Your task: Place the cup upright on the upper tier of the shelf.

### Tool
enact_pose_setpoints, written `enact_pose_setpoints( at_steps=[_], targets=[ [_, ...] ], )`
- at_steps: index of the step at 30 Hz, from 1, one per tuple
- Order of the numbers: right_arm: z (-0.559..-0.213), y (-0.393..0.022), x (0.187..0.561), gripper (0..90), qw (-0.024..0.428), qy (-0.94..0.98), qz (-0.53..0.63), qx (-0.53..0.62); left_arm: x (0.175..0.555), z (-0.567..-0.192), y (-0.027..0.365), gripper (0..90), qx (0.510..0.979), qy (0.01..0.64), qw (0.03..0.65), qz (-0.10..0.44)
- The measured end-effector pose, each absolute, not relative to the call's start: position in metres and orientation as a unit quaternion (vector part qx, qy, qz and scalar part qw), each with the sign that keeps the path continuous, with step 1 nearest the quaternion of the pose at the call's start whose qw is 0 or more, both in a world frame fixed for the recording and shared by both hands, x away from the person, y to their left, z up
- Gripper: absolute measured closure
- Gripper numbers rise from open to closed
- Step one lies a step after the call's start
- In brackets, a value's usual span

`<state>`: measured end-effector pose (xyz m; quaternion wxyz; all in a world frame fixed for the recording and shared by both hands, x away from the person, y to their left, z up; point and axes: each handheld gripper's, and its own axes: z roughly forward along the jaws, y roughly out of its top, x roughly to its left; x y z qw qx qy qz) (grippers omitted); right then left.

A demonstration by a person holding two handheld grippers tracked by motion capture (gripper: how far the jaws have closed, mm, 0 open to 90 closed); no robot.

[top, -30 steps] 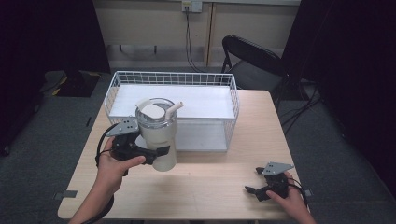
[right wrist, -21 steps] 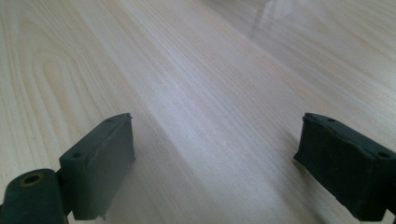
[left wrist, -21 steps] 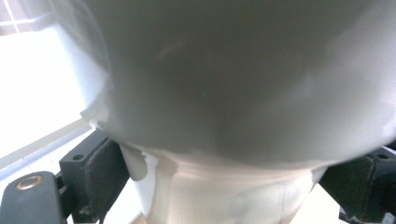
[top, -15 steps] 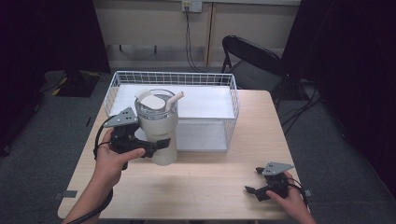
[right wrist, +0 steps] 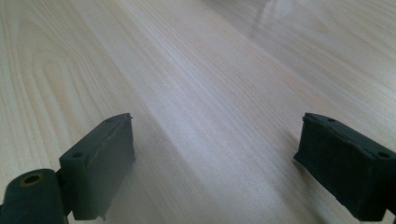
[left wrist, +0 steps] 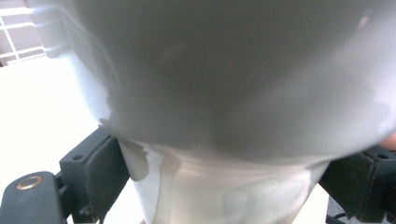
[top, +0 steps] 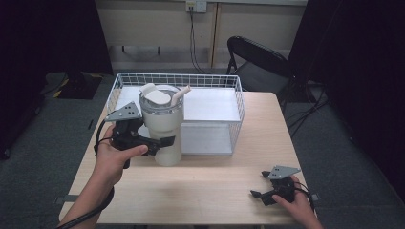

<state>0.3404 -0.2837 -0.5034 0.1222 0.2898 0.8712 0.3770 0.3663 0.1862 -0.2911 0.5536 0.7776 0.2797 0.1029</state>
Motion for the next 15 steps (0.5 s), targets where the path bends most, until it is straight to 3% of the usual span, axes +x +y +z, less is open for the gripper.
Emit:
enact_pose_setpoints(
  at_steps=[15],
  targets=[
    [-0.503, -0.284, 0.340, 10.2, 0.123, 0.871, 0.378, 0.290, 0.372, -0.260, 0.182, 10.4, 0.780, 0.263, 0.557, 0.112]
  ],
)
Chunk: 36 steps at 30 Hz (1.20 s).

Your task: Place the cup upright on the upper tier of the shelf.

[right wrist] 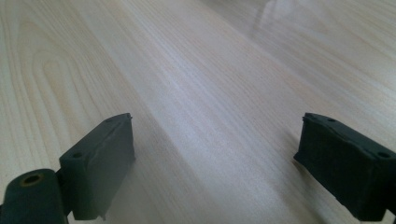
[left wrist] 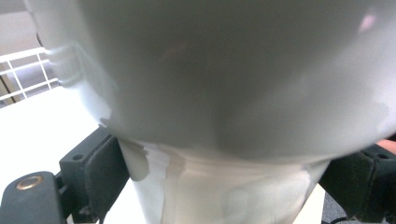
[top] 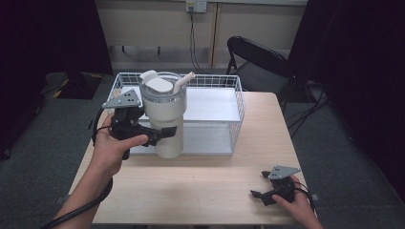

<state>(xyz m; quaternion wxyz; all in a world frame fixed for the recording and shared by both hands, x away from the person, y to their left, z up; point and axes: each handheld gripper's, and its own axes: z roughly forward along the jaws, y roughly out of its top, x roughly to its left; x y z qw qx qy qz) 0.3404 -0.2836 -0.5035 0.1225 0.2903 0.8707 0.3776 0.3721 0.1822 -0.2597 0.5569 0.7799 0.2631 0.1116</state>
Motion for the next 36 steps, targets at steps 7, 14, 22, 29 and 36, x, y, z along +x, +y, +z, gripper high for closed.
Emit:
enact_pose_setpoints(
  at_steps=[7, 14, 22, 29, 36],
  targets=[
    [-0.503, -0.284, 0.340, 10.2, 0.123, 0.871, 0.378, 0.290, 0.377, -0.246, 0.181, 10.4, 0.779, 0.263, 0.558, 0.114],
    [-0.504, -0.284, 0.341, 10.2, 0.123, 0.871, 0.378, 0.289, 0.381, -0.233, 0.182, 10.4, 0.775, 0.267, 0.561, 0.118],
    [-0.503, -0.284, 0.341, 10.2, 0.123, 0.871, 0.378, 0.289, 0.389, -0.221, 0.184, 10.4, 0.774, 0.274, 0.556, 0.129],
    [-0.503, -0.284, 0.341, 10.2, 0.123, 0.871, 0.378, 0.289, 0.394, -0.213, 0.182, 10.4, 0.773, 0.276, 0.556, 0.133],
    [-0.504, -0.284, 0.341, 10.2, 0.122, 0.871, 0.378, 0.290, 0.401, -0.206, 0.182, 10.4, 0.767, 0.282, 0.560, 0.141]
  ],
)
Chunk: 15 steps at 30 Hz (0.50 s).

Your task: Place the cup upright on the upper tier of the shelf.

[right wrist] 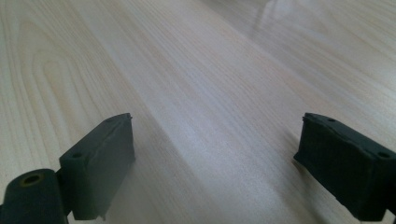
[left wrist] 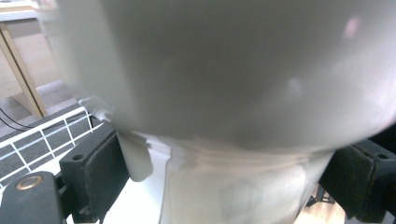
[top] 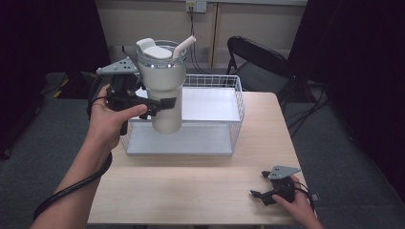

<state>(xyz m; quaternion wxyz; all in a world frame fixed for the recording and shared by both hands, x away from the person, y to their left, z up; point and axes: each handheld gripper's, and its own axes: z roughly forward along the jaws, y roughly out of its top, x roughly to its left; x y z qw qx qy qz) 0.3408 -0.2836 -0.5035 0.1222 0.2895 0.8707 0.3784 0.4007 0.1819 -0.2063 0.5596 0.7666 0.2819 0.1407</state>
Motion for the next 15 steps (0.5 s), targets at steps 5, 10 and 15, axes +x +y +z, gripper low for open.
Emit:
enact_pose_setpoints(
  at_steps=[5, 10, 15],
  targets=[
    [-0.504, -0.284, 0.341, 10.2, 0.123, 0.871, 0.379, 0.289, 0.405, -0.203, 0.181, 10.4, 0.768, 0.281, 0.555, 0.149],
    [-0.503, -0.284, 0.341, 10.2, 0.123, 0.871, 0.378, 0.289, 0.412, -0.198, 0.179, 10.4, 0.764, 0.289, 0.556, 0.154],
    [-0.503, -0.284, 0.341, 10.2, 0.122, 0.871, 0.377, 0.289, 0.418, -0.195, 0.178, 10.4, 0.761, 0.294, 0.555, 0.160]
  ],
)
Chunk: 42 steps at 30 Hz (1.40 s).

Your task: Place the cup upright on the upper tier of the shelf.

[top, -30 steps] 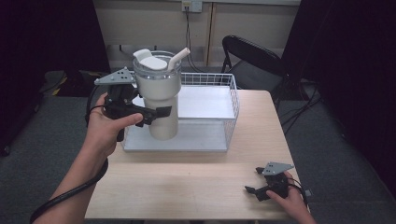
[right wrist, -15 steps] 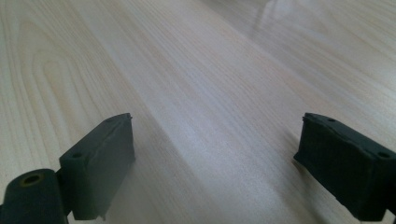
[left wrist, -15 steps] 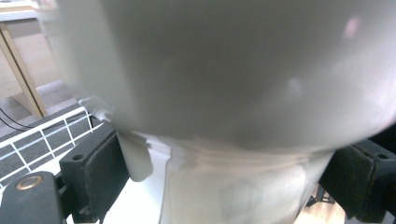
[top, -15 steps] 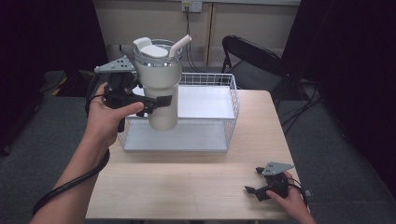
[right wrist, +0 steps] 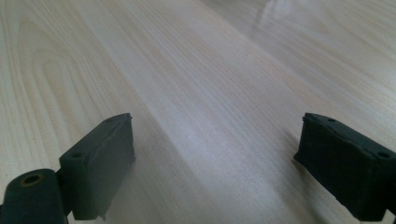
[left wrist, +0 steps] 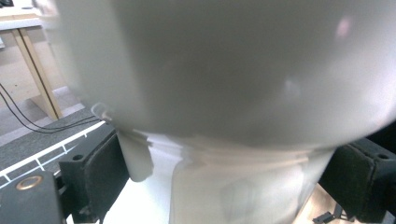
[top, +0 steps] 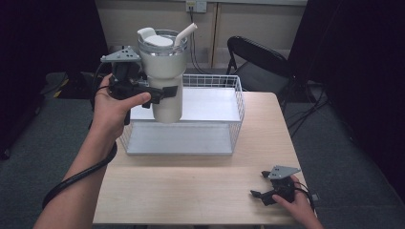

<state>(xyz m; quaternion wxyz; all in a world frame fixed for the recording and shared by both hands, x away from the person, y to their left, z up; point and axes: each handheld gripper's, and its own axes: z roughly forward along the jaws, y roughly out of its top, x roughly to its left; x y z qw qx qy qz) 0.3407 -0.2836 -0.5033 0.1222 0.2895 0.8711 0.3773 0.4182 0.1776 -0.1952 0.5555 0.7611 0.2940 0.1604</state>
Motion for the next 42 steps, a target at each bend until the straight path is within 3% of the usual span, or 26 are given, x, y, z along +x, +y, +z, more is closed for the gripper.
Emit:
enact_pose_setpoints(
  at_steps=[42],
  targets=[
    [-0.503, -0.284, 0.341, 10.2, 0.122, 0.871, 0.377, 0.289, 0.479, -0.222, 0.169, 10.3, 0.743, 0.342, 0.538, 0.201]
  ],
)
